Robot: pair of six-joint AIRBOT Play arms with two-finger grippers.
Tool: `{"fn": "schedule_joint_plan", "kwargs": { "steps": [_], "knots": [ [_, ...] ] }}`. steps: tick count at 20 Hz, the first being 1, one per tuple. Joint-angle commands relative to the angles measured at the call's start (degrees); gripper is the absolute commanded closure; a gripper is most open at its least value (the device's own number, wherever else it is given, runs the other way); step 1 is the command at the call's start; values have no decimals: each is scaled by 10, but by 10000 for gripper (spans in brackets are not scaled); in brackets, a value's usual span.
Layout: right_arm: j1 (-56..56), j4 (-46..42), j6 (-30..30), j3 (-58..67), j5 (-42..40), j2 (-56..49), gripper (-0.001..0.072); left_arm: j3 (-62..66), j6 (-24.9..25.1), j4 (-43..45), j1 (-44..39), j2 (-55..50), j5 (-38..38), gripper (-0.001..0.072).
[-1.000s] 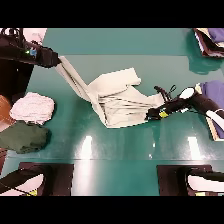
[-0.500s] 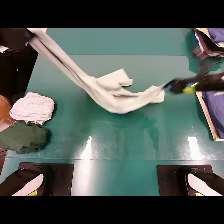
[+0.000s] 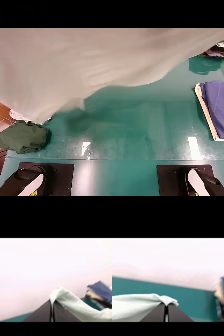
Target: Fold the shirts.
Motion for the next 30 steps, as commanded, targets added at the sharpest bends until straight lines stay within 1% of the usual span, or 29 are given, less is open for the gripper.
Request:
{"fn": "schedule_joint_plan", "kwargs": {
  "steps": [1,2,4,5,7,9,10,12,14,16,18,20,22,24,25,26,27,28,30],
  "knots": [
    [-110,-2,25,94,40,7,696,33,-6,-55,0,3,65,680],
    [-130,-1,33,118,59,-6,696,32,-4,-45,0,3,71,681],
    [-139,1,62,166,106,-51,696,7,-13,36,0,-2,59,681],
    [-137,0,77,182,135,-79,696,-23,-37,93,0,-8,45,681],
    [-110,-1,91,176,185,-136,696,-96,-72,167,0,-26,5,681],
    [-53,-13,100,117,203,-186,696,-158,-74,176,0,-72,-32,681],
    [-21,-37,110,87,213,-214,696,-184,-73,171,0,-104,-45,681],
    [45,-94,116,28,236,-277,696,-223,-73,153,0,-176,-65,681],
    [101,-116,116,-19,238,-346,696,-243,-61,127,0,-250,-71,681],
    [139,-125,116,-48,201,-414,696,-247,-30,109,0,-331,-62,680],
    [163,-125,116,-47,148,-477,696,-247,-19,112,0,-397,-28,680],
    [179,-124,116,-17,110,-530,696,-247,-19,113,0,-444,30,679],
    [185,-124,116,28,92,-571,696,-247,-20,113,0,-471,87,679],
    [190,-124,116,73,90,-600,695,-247,-28,116,0,-480,126,678],
    [190,-121,116,94,90,-609,693,-247,-40,122,0,-480,134,661],
    [190,-119,116,108,90,-614,624,-245,-42,124,0,-480,135,448],
    [190,-120,116,120,89,-614,357,-243,-44,129,0,-480,126,288],
    [189,-120,116,130,94,-614,232,-237,-45,140,0,-480,106,283],
    [184,-120,116,153,134,-610,234,-212,-44,171,0,-479,38,283]
  ]
}}
